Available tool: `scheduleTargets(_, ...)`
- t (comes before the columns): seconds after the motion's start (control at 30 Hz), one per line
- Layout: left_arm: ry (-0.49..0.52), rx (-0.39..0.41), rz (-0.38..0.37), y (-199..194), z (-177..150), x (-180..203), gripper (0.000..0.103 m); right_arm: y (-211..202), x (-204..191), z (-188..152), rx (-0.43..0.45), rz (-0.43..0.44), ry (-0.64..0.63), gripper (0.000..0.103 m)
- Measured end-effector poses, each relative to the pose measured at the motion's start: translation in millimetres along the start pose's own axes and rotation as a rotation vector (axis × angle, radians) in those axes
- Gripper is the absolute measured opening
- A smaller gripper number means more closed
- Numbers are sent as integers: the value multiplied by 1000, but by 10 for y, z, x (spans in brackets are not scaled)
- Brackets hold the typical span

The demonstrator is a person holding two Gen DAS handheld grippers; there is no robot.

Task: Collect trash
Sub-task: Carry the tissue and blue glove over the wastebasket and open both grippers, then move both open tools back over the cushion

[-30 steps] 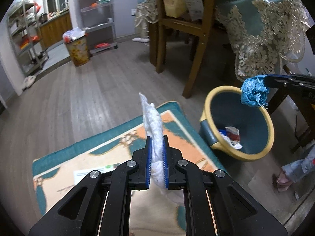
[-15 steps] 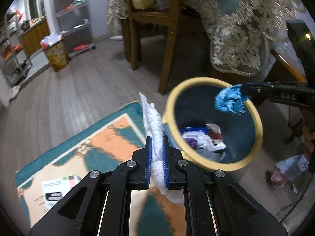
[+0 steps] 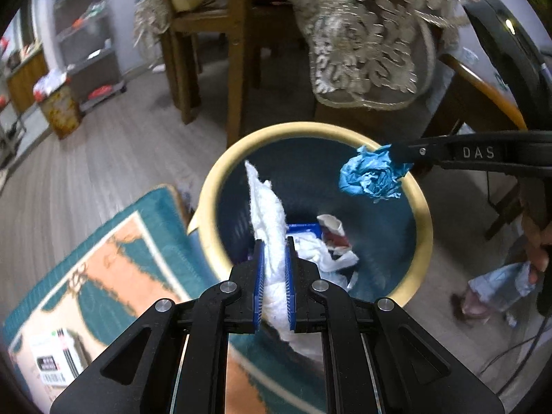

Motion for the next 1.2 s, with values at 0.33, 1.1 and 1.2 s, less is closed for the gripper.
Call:
scheduleTargets(0.33, -37, 19, -4, 150, 124, 9, 11, 7, 112, -15, -4, -7, 29, 11)
scheduleTargets(1.1, -45, 80, 44, -66, 99, -64, 86, -52, 40, 66, 45, -32, 35, 87)
scheduleTargets(1.2, -30, 94, 84, -154, 71, -104, 91, -55, -11, 77, 46, -26, 32, 95)
Point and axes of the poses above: each gripper's, at about its wrist camera, not at the fingertips, and y roughly the way its jaws point, x to its right, z to its top, the point moved 1 cm from there along y, roughly the way its jaws point, and after that the axes turned 4 degrees about -x, right-handed, at the moved point
